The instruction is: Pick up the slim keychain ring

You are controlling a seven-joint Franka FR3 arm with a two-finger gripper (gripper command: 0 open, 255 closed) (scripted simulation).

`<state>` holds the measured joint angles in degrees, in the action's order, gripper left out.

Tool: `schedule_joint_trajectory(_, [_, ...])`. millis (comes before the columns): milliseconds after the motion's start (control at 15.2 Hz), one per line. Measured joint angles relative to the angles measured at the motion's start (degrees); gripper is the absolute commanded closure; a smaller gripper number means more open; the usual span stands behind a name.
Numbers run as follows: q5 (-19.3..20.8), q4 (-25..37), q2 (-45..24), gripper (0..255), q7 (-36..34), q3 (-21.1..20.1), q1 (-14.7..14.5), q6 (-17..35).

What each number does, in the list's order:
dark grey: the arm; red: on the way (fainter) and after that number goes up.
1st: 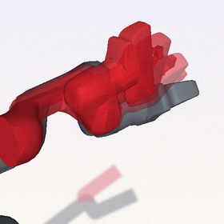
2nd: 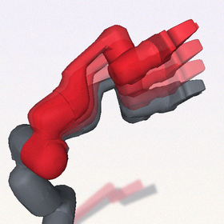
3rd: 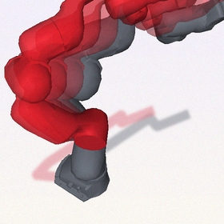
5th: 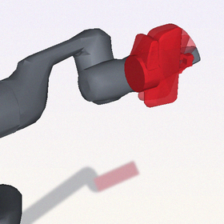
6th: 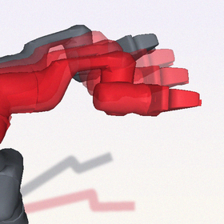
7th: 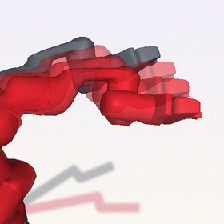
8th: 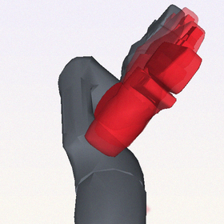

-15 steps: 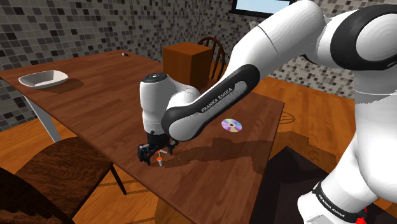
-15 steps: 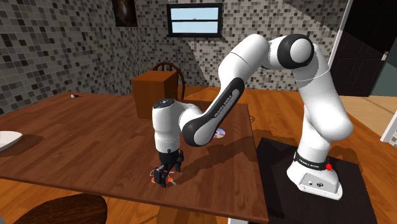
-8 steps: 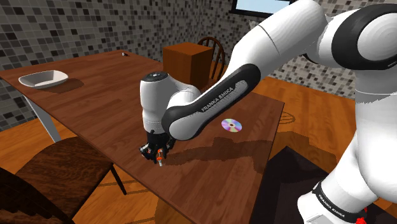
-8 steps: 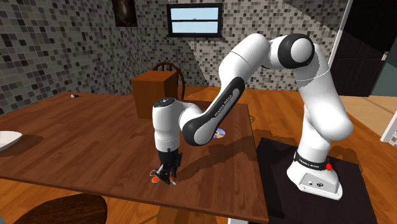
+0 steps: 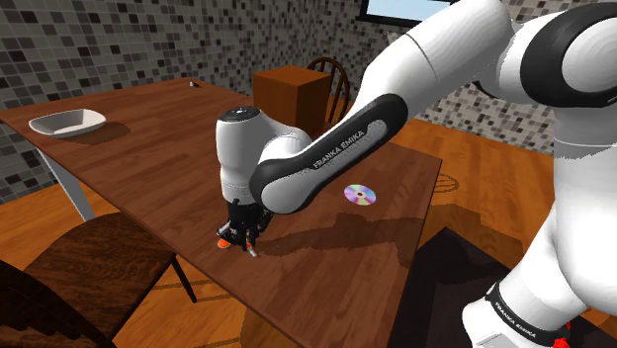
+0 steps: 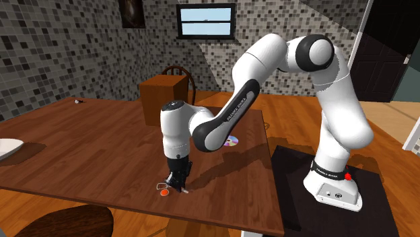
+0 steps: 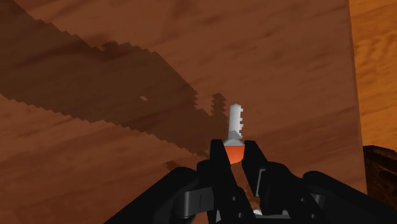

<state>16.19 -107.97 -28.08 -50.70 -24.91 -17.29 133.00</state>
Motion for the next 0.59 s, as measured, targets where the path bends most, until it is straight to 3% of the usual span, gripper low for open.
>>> schedule_joint_trajectory(594, [-2.49,1.21,4.04,255,1.45,-1.54,0.94,-4.97])
